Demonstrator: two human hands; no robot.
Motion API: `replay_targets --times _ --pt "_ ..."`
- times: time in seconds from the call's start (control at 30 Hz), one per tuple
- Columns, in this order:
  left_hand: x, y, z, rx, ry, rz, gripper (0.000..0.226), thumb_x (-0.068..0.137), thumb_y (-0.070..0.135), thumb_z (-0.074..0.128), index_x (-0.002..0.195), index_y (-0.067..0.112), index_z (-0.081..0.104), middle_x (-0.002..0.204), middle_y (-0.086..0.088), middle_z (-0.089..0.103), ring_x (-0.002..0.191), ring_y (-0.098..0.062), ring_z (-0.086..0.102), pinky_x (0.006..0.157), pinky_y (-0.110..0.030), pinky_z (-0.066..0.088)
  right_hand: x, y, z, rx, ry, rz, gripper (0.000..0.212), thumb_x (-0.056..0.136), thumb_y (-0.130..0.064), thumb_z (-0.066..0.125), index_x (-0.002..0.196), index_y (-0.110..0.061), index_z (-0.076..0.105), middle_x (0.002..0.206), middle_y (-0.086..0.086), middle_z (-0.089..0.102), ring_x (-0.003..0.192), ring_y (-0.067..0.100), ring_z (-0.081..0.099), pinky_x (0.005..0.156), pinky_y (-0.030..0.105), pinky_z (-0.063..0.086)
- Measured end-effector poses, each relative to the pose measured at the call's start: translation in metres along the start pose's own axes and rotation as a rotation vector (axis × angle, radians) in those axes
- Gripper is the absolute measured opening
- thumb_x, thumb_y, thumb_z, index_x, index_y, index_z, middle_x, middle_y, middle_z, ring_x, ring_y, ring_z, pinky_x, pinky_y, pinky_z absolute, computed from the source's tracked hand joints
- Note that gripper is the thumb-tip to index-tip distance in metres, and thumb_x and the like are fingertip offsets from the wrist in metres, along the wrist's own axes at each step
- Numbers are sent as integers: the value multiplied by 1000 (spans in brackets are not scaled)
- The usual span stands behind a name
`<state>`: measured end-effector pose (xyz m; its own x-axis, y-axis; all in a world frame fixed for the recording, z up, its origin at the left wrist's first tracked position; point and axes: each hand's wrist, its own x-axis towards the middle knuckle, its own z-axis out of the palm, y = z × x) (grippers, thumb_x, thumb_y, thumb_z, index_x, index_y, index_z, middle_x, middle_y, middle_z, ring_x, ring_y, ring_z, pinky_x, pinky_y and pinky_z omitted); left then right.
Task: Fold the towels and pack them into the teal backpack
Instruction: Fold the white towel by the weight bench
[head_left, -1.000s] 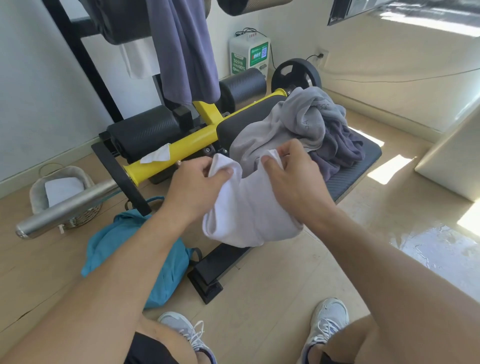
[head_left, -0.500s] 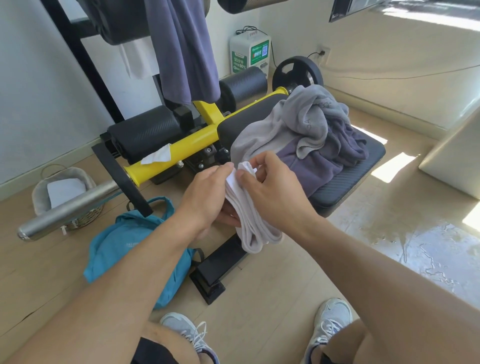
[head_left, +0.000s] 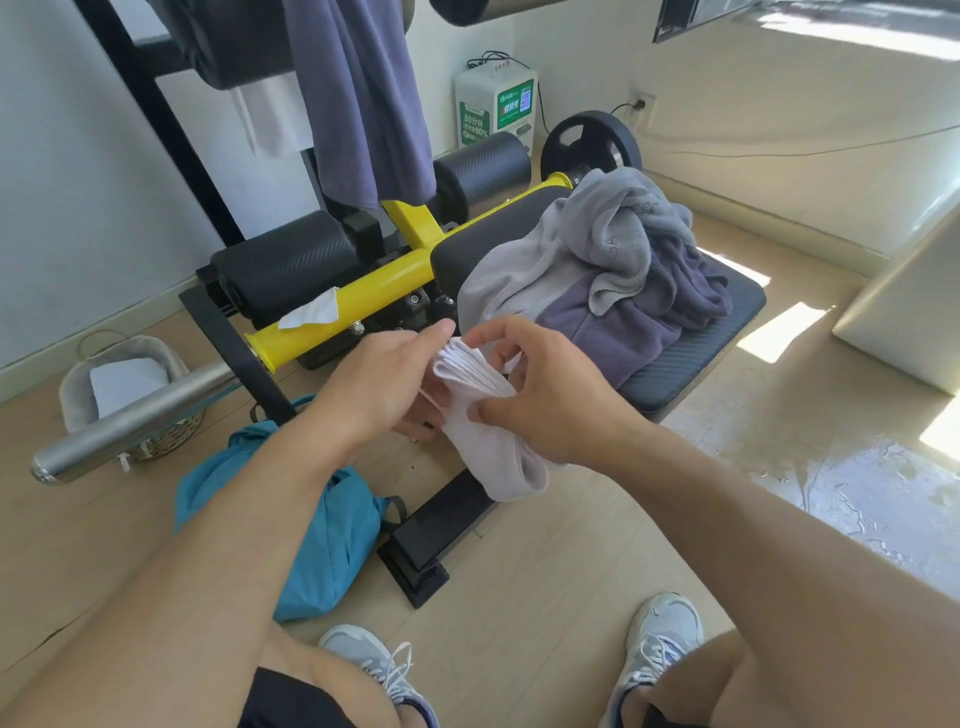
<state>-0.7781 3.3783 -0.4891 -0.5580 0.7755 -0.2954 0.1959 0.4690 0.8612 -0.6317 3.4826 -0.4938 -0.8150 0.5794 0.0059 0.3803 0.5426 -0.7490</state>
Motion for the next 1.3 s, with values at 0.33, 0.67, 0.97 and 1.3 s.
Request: replay_targets --times 0.33,0.67,0.97,1.3 --pt "4 -12 -18 158 -273 356 39 70 47 88 104 34 73 105 8 77 100 -11 72 91 -48 58 -3 2 -27 115 -59 -116 56 72 -23 91 118 -35 62 93 -12 69 70 1 56 64 14 45" --pt "17 -21 -27 -165 -249 347 27 73 17 80 94 16 64 98 0 78 90 -10 72 75 -25 57 -3 15 -47 -152 -56 41 38 64 -49 92 82 -31 64 78 -11 66 68 4 56 57 21 42" --pt "8 -14 -13 -116 -388 279 43 92 29 63 131 14 64 126 -2 72 119 -22 68 100 -38 56 -4 18 -50 -169 -168 40 49 61 -36 96 74 -24 50 69 -13 50 56 3 42 49 16 34" --pt "7 -20 -23 -254 -447 2 38 79 27 76 114 14 73 115 -8 77 101 -24 75 84 -34 62 -7 18 -59 307 -133 178 32 76 -23 89 103 -18 71 77 -4 75 60 9 69 50 23 54"
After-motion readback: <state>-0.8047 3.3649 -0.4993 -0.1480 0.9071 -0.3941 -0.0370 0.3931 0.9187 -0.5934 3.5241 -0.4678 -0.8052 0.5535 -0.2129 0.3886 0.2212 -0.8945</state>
